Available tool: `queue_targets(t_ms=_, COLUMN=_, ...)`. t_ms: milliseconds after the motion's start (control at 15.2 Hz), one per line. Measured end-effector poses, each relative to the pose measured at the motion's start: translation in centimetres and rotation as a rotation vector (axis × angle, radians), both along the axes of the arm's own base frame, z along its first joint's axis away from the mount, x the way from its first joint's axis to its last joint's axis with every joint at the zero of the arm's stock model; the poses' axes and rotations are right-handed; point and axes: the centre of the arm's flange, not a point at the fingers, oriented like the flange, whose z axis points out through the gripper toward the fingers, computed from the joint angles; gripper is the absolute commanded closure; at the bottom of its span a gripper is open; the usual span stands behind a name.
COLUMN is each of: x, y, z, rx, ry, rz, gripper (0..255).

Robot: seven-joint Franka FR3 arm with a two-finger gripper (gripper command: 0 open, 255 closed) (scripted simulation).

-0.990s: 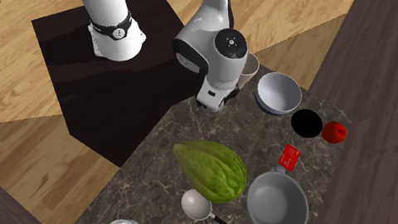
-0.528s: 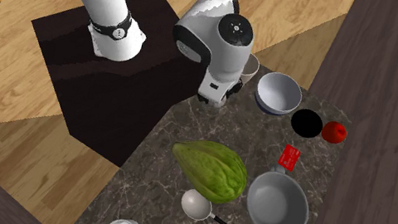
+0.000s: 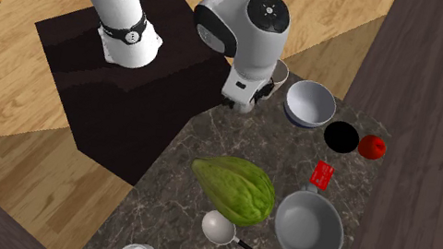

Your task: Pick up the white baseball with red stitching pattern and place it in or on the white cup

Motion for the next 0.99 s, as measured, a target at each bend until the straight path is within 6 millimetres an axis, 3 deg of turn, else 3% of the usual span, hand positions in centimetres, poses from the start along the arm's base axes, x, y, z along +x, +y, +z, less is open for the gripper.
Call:
queue_targets(t_ms=726, x=-0.1, y=-0.1, z=5.5, rx=0.0, ry=0.0, rz=0.0, gripper=255)
queue_targets(t_ms=990, x=3.8, y=-0.3, z=6.0, rx=0.001, ry=0.001, rz=-0.001, gripper=255)
